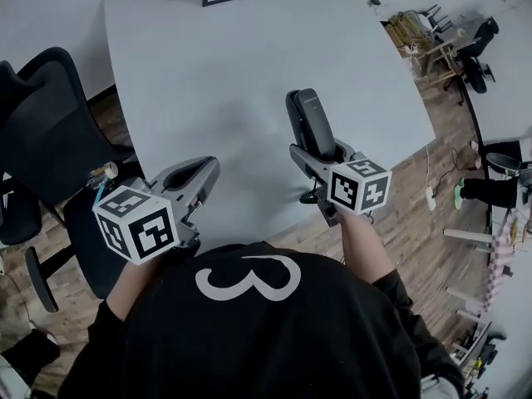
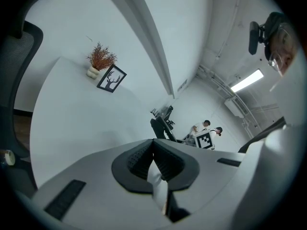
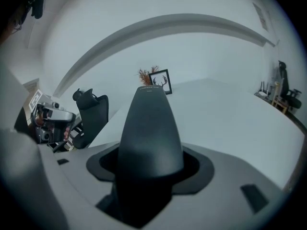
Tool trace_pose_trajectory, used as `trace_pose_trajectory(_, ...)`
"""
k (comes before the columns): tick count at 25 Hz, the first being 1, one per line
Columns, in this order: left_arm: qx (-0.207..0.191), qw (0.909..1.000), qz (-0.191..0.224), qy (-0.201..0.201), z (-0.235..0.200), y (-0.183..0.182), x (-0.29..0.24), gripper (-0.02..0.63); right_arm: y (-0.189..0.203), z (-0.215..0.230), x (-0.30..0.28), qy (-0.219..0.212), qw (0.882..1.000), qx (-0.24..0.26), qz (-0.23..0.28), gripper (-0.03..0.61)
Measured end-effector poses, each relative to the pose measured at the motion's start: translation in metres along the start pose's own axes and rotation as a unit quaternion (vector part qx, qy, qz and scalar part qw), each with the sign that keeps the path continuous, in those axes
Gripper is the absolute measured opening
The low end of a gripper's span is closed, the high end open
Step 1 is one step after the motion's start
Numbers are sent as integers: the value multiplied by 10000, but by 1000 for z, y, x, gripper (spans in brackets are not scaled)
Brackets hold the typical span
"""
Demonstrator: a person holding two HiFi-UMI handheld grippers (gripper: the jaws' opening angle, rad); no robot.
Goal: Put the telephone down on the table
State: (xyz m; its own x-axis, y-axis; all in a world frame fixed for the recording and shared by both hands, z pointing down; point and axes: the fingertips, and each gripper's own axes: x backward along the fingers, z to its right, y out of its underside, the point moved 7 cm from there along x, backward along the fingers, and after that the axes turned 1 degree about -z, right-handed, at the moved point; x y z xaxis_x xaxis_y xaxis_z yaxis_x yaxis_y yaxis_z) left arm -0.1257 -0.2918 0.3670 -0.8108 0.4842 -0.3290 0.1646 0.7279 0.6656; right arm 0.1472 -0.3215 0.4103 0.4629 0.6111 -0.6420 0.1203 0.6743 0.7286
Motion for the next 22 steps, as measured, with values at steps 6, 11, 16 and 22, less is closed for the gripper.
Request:
trace_pose_trajectory(6,63,9999,-37,-90,-10,3,-3,11,16,14,-32,97,9993,29,-346,288)
trace_pose_trajectory(11,121,9997,-96,-179,-14,4,-5,11,29,28,-54,123,9982,-177,-565,287)
trace_pose_trajectory(16,123,9996,-139,-221,-17,8,-3,12,41,32,-70,248,9972,-210,-681,287)
trace_pose_trajectory(22,80,9996,-188,-209,-18,8,-8,11,45,34,-80,356,9965,-22,-760,288)
